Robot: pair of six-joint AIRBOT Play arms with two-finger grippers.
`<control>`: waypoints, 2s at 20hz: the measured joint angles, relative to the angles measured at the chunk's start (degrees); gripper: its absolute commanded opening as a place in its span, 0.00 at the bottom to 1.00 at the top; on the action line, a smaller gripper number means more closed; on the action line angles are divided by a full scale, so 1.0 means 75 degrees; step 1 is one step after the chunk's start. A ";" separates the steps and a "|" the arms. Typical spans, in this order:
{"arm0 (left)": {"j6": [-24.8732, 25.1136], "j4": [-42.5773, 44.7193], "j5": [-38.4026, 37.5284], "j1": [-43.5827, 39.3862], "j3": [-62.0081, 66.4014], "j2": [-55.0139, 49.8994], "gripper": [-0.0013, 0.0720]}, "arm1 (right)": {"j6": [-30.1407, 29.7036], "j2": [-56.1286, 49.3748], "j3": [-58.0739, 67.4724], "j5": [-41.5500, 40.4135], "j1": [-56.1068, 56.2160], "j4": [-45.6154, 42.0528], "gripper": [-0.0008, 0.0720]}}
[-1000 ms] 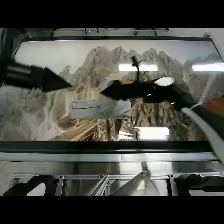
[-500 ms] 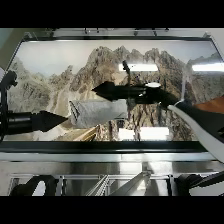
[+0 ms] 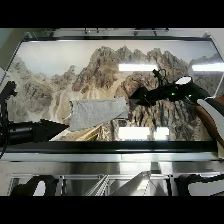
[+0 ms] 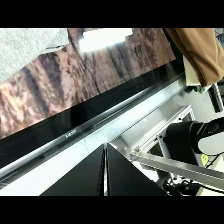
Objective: Fold the shirts.
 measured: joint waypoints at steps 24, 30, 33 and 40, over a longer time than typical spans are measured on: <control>0.0163 -0.0003 0.0189 0.0000 -0.0012 -0.0976 0.04 | 0.1894 0.2914 0.1134 -0.0289 -0.3110 -0.1084 0.03; 0.0300 0.0000 0.0189 0.0000 -0.0012 -0.0982 0.04 | 0.3523 0.4654 0.0595 0.1807 -0.6924 -0.5237 0.03; 0.0323 0.0003 0.0189 -0.0003 -0.0012 -0.0982 0.04 | 0.3727 0.4811 -0.0481 0.1950 -0.7702 -0.6114 0.03; 0.0344 0.0003 0.0245 -0.0443 -0.0012 -0.0982 0.04 | 0.3733 0.4809 -0.1466 0.2130 -0.8128 -0.6784 0.99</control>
